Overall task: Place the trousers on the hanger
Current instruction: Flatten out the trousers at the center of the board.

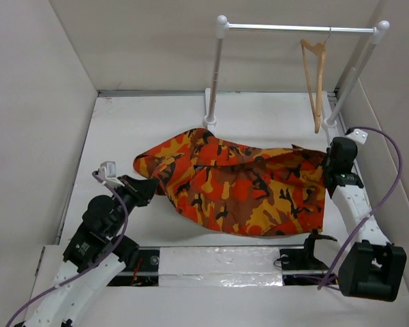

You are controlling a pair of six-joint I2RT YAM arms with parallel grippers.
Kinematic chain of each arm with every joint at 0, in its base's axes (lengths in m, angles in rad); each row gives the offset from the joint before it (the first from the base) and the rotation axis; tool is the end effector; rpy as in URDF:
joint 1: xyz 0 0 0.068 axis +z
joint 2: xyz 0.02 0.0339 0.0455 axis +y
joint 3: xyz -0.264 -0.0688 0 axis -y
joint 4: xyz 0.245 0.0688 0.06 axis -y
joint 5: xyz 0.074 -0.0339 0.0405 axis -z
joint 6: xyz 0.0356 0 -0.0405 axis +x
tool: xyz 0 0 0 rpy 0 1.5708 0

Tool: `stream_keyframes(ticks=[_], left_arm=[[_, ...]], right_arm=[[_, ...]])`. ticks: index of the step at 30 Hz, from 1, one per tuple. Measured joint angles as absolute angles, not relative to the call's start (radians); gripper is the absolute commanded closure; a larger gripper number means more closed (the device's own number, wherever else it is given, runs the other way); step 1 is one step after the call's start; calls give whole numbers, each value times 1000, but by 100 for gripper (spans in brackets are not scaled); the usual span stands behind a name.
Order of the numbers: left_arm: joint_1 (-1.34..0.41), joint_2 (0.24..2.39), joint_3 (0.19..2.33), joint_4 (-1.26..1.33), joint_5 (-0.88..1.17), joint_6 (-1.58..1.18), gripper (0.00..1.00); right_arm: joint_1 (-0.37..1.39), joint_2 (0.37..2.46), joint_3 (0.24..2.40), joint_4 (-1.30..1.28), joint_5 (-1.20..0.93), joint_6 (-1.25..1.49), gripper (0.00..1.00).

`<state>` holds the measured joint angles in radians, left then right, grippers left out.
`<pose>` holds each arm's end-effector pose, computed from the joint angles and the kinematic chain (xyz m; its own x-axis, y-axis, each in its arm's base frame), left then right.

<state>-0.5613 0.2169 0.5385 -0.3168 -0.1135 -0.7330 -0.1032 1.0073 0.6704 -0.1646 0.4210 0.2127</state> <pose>0.0741 -0.0418 0.3052 -0.2867 -0.6050 -0.7428 0.3245 0.6682 -0.6695 0.2207 -0.0375 0.2611 -0.3723 0.2323 -0.8986 0.5413 0.8408 -0.0069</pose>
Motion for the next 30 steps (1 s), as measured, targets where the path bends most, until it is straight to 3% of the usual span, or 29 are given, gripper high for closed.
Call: stream_keyframes(ticks=[4, 7, 8, 10, 11, 12, 13, 16, 19, 20, 25, 30], left_arm=[[-561, 170, 613, -427, -113, -733, 100], [-561, 154, 686, -511, -110, -733, 100], [-561, 152, 710, -539, -109, -733, 99], [-562, 146, 750, -590, -115, -728, 87], [-562, 143, 773, -613, -123, -722, 79], [-562, 142, 799, -635, -135, -715, 68], [-562, 142, 827, -656, -143, -709, 64], [-562, 143, 892, -677, -161, -688, 59], [-562, 150, 897, -670, -166, -670, 60], [-562, 160, 891, -662, -166, -665, 60], [-562, 263, 783, -556, -152, -648, 62], [-562, 383, 725, -484, -163, -632, 62]], right_arm=[[-236, 1071, 694, -165, 405, 244, 93], [-328, 1078, 706, -154, 361, 282, 65], [-353, 1076, 705, -142, 346, 294, 46], [-382, 1069, 705, -119, 318, 309, 33], [-384, 1065, 705, -104, 300, 313, 19], [-382, 1056, 705, -89, 282, 315, 17], [-370, 1045, 705, -76, 266, 311, 16], [-305, 991, 704, -67, 219, 289, 25], [-193, 879, 670, -31, 157, 256, 77], [-146, 837, 654, -27, 132, 242, 100], [204, 781, 620, -6, 48, 168, 100], [748, 1028, 702, 0, 143, 88, 100]])
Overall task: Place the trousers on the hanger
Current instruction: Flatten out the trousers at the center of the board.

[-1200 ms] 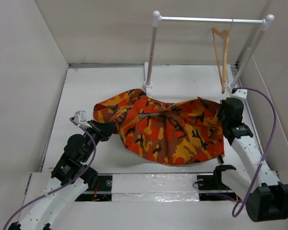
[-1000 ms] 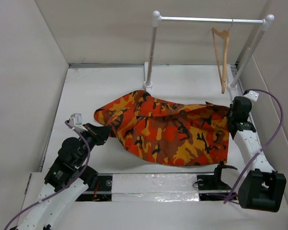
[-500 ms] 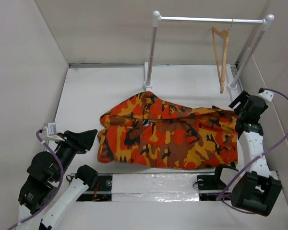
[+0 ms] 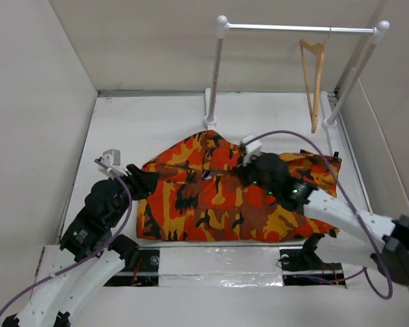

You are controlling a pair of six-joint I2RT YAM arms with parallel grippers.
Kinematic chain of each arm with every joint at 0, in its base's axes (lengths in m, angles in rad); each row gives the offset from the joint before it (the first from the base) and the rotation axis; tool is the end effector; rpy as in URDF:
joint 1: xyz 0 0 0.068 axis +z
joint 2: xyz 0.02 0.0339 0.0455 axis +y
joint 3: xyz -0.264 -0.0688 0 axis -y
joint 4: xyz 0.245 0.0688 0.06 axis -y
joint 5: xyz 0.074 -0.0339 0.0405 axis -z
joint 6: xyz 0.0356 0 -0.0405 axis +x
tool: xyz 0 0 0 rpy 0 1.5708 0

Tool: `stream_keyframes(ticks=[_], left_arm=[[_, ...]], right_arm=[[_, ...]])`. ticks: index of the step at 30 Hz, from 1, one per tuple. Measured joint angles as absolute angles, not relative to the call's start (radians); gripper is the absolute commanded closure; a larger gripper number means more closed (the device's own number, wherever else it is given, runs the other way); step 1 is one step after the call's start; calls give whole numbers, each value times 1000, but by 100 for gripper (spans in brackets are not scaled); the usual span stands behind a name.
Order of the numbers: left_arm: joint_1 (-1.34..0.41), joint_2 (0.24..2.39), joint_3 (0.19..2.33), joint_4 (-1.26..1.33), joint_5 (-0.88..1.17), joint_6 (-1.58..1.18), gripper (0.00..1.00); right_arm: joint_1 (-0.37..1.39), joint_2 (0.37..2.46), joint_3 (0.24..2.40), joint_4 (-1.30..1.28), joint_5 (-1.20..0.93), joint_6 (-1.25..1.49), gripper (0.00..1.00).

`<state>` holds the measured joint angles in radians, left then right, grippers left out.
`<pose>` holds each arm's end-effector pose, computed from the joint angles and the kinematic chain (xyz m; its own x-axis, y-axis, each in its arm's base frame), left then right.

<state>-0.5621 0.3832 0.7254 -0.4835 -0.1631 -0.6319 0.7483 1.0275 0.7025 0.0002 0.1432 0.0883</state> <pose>0.0825 -0.0451 0.3356 -0.3264 -0.4832 -0.8124 0.2442 0.7872 -0.5663 0.1782 0.1585 0.2833 -0.2836 -0.1442 -0.9480 -0.5515 0.8333 0.0382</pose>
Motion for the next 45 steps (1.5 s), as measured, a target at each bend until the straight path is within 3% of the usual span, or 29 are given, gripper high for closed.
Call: stream_keyframes(ticks=[4, 7, 8, 11, 15, 22, 32, 35, 36, 37, 38, 39, 45], left_arm=[[-562, 459, 726, -384, -200, -625, 61], [-562, 588, 701, -263, -203, -649, 61], [-562, 629, 675, -218, -214, -667, 60], [-545, 733, 588, -141, -252, -722, 47], [-421, 836, 532, -109, -260, -781, 36], [-85, 956, 517, 68, -133, -835, 33], [-49, 1248, 483, 215, 50, -869, 33], [-60, 1316, 487, 257, 55, -881, 43], [-64, 1340, 490, 269, 54, -884, 57], [-69, 1365, 498, 276, 52, -886, 82], [-73, 1386, 509, 280, 50, -895, 83], [-78, 1411, 524, 283, 51, -889, 100], [-127, 1446, 675, 245, 27, -888, 100]], right_arm=[[976, 1273, 846, 2, 222, 54, 97], [1026, 1402, 907, 50, 241, 50, 68], [1032, 1436, 913, 67, 243, 51, 54], [1047, 1510, 915, 82, 250, 51, 44], [1072, 1543, 892, 93, 264, 52, 44], [1068, 1497, 747, 143, 258, 78, 43], [1067, 1355, 617, 162, 259, 101, 43], [1067, 1321, 601, 179, 259, 105, 43], [1066, 1315, 595, 187, 259, 106, 43], [1066, 1309, 589, 189, 259, 107, 44], [1066, 1305, 585, 190, 259, 109, 44], [1060, 1301, 580, 192, 258, 110, 44], [1036, 1250, 543, 194, 257, 120, 45]])
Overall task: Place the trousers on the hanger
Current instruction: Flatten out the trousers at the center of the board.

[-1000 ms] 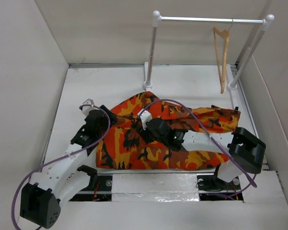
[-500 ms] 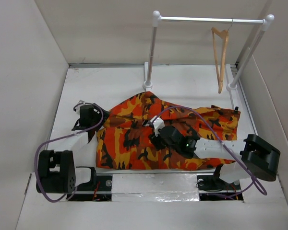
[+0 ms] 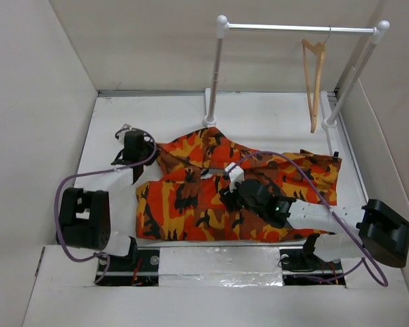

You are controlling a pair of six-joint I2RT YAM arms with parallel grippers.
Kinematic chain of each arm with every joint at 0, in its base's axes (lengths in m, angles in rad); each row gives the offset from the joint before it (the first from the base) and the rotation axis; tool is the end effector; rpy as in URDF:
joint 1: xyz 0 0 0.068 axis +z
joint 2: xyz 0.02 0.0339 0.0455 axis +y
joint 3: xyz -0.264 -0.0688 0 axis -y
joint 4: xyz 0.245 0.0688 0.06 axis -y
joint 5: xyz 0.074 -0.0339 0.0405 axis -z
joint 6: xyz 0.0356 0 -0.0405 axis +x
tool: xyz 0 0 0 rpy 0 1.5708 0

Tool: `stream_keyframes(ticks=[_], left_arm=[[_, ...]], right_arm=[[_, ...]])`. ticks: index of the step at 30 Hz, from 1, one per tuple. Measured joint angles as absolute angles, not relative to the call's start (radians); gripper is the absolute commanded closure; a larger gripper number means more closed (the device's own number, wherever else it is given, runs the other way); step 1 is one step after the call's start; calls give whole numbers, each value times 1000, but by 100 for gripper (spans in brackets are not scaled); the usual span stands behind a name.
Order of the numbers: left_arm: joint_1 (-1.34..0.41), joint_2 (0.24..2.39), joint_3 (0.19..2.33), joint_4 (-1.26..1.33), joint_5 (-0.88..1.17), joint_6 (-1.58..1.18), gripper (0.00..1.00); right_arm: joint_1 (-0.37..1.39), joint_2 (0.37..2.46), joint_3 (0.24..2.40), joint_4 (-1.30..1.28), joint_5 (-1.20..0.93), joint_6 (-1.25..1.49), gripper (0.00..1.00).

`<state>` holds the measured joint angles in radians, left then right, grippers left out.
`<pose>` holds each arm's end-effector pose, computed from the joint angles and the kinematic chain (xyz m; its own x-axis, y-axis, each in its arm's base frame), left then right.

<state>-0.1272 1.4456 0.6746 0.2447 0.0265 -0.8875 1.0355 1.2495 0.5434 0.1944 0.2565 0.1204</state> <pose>0.2968 -0.0389 0.1927 -0.4306 -0.7265 -0.5356 -0.2920 0.6736 -0.6790 0.1386 0.2160 0.1976 -0.3343 -0.3360 -0.8805 -0.6839 0.7293 -0.0186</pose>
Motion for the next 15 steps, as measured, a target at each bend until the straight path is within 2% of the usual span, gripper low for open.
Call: stream_keyframes(ticks=[6, 8, 9, 12, 15], left_arm=[[-367, 1275, 987, 126, -112, -776, 98], [-463, 1202, 1040, 139, -146, -736, 88], [-502, 1160, 1037, 146, -158, -722, 74], [-537, 1059, 911, 182, -192, -695, 54], [-529, 1052, 781, 165, -247, -690, 52]], right_arm=[[995, 1209, 522, 197, 252, 130, 45], [985, 1208, 522, 203, 249, 135, 45], [980, 1208, 522, 204, 247, 136, 45], [971, 1206, 515, 211, 242, 140, 45], [967, 1198, 505, 207, 239, 144, 47]])
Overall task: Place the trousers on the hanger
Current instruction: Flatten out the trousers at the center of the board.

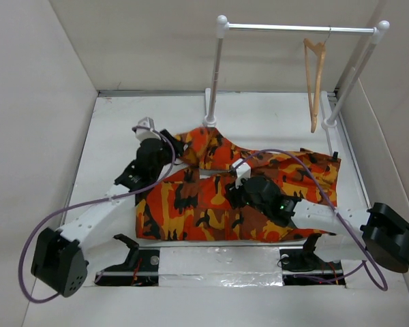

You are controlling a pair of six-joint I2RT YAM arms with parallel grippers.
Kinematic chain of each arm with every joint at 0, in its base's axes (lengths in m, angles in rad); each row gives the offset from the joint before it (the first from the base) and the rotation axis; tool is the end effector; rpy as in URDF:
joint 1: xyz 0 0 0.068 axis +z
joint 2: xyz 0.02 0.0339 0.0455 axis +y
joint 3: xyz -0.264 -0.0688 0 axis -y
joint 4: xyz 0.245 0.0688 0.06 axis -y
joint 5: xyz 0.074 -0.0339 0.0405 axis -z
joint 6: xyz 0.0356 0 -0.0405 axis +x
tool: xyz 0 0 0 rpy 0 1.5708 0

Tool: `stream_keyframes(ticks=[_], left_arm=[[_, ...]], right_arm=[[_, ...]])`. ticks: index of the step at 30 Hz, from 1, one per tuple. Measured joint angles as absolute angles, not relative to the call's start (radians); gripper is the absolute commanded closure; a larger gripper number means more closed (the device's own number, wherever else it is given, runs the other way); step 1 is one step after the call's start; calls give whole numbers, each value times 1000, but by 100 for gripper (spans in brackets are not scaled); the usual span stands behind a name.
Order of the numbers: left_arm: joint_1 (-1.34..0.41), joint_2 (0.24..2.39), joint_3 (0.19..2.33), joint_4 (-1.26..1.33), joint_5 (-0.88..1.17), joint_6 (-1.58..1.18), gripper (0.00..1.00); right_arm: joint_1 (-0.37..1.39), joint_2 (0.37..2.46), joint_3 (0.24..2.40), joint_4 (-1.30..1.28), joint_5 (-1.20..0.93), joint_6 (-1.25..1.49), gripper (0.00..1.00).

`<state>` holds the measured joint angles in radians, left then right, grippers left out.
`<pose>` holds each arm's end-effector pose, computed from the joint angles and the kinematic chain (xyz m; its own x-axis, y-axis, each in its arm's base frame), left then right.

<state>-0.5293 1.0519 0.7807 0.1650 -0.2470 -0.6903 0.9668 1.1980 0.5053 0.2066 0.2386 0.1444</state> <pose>0.2194 -0.1183 0.3234 -0.2487 -0.5699 -0.7832 0.1574 0.7741 -0.6132 0.1470 0.1983 0.1983 -0.3606 -0.2764 -0.8908 -0.6358 0.7716 0.0180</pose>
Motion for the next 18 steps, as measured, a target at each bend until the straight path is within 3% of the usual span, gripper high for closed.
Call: stream_keyframes(ticks=[2, 3, 5, 9, 10, 14, 18], left_arm=[[-529, 1110, 675, 133, -272, -690, 50], [-533, 1132, 633, 104, -281, -689, 43], [-545, 1140, 575, 42, -296, -686, 40], [-582, 1120, 572, 13, -355, -689, 43], [-590, 1105, 571, 17, -369, -692, 44], [-599, 1033, 570, 47, -395, -711, 45], [-599, 954, 570, 67, -394, -734, 45]], right_arm=[[963, 1189, 505, 202, 237, 147, 51], [959, 1184, 505, 199, 237, 147, 52], [954, 1168, 506, 183, 236, 150, 62], [947, 1133, 509, 145, 236, 143, 99], [944, 1129, 514, 136, 236, 136, 100], [935, 1154, 583, 95, 235, 102, 99], [920, 1280, 745, 74, 228, 57, 62]])
